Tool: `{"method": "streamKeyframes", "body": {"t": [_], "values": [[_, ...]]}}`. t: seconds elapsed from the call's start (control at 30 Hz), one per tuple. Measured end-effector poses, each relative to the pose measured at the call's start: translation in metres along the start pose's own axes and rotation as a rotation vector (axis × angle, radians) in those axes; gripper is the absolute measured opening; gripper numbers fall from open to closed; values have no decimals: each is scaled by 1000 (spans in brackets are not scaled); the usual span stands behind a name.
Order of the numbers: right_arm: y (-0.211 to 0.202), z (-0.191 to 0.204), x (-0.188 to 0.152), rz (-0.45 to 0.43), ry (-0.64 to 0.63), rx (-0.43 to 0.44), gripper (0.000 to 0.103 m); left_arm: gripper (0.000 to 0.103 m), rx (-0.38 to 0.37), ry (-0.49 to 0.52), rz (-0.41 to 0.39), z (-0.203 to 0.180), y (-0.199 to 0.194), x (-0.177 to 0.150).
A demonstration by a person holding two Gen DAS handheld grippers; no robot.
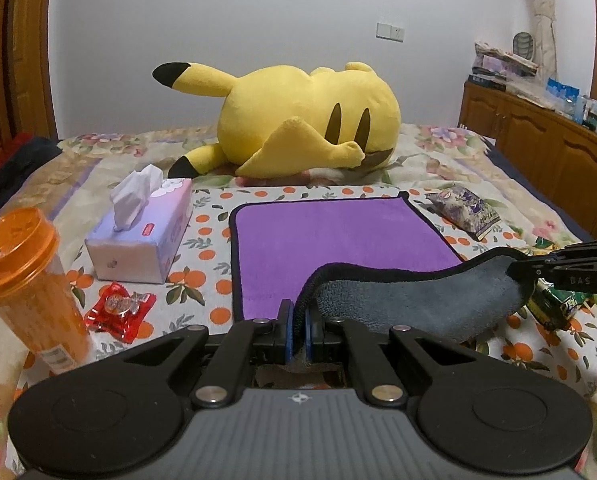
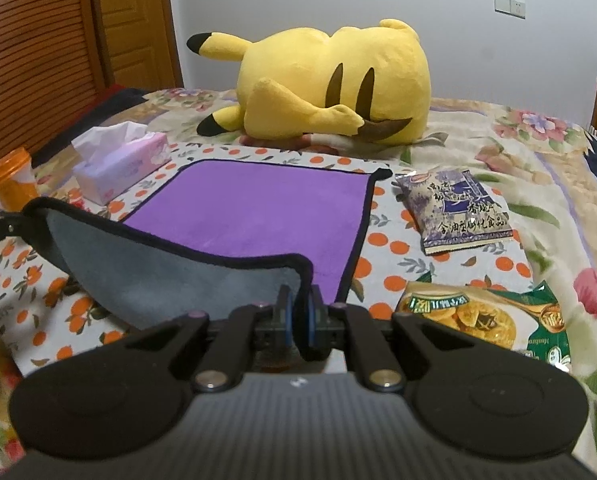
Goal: Fold towel
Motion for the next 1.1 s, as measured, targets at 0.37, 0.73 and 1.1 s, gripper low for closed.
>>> {"method": "streamKeyframes", "body": {"t": [0.37,0.73,1.1], "values": [[13,-3,6,-13,-30,0,8,6,-2,17,-4,5,19,10],[29,-7,12,-31,-65,-10,8,6,-6,42,-2,10,39,18],[27,-3,42,-107,-83,-5,8,6,0,26,-54,20,40,46]]}}
Point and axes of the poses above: each gripper's, at about its wrist camera, not at the fingertips, and y roughly the way its jaws point, z to its left, x to its top, the point moved 3 cm from there along y, roughly the way its jaws point, and after that the axes turned 14 degrees about y, right-handed, at the moved point
